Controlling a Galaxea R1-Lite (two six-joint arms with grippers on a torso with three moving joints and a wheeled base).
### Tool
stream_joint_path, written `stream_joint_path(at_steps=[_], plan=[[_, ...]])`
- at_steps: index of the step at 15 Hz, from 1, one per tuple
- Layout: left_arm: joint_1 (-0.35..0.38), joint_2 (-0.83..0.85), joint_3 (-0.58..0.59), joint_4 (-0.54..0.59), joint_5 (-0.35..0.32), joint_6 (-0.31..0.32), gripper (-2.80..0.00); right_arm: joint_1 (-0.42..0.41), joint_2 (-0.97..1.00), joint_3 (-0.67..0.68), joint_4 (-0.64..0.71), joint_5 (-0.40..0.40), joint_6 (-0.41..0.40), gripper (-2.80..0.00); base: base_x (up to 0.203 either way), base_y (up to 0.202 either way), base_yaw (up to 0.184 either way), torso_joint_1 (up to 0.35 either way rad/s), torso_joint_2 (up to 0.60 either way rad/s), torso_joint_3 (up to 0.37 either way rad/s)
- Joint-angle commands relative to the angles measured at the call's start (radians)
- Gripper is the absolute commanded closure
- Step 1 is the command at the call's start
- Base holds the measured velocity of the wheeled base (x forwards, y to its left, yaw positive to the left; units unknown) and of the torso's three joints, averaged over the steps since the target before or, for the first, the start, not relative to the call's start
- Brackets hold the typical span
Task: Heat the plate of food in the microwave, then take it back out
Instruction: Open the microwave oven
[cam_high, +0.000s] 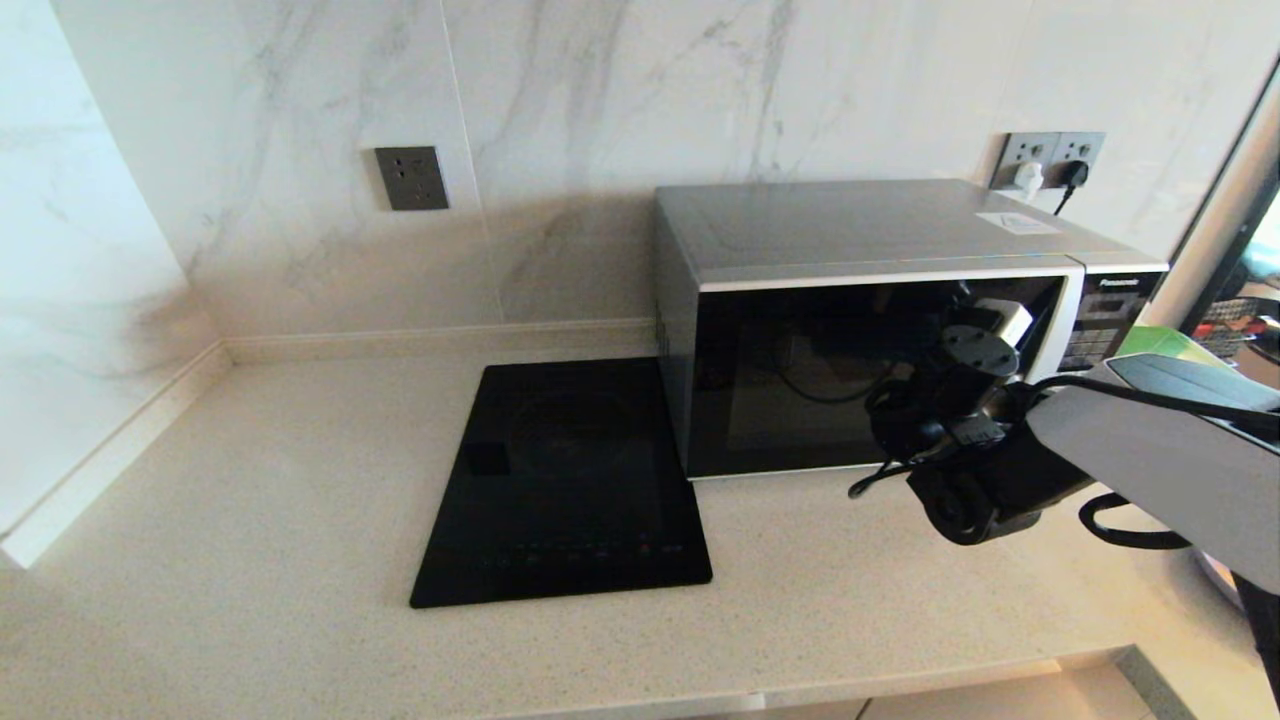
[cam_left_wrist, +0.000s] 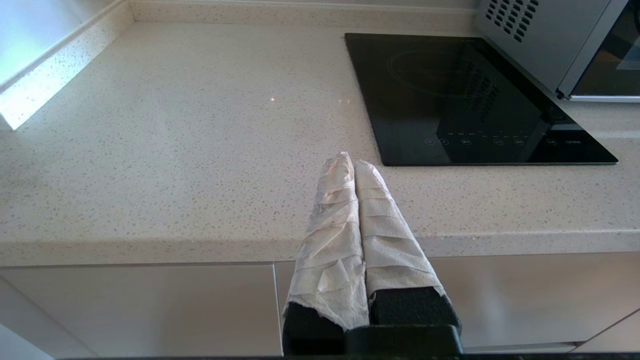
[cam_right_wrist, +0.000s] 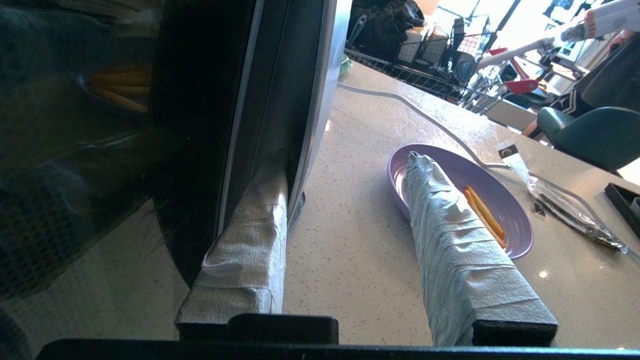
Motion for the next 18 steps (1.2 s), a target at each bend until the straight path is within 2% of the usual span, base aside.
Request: stream_joint_path(at_steps=[1, 18], plan=[[0.0, 0.0, 0.0, 0.0, 0.0, -0.001, 0.0, 0.001, -0.006, 0.008, -0.008, -0.014, -0.005, 0.0, 0.0, 0.0, 0.0, 0.0, 0.0, 0.0], [0.0, 0.0, 0.0, 0.0, 0.001, -0.001, 0.0, 0.002, -0.069, 0.088, -0.015, -0.014, 0.009, 0.0, 0.0, 0.0, 0.0, 0.0, 0.0, 0.0]])
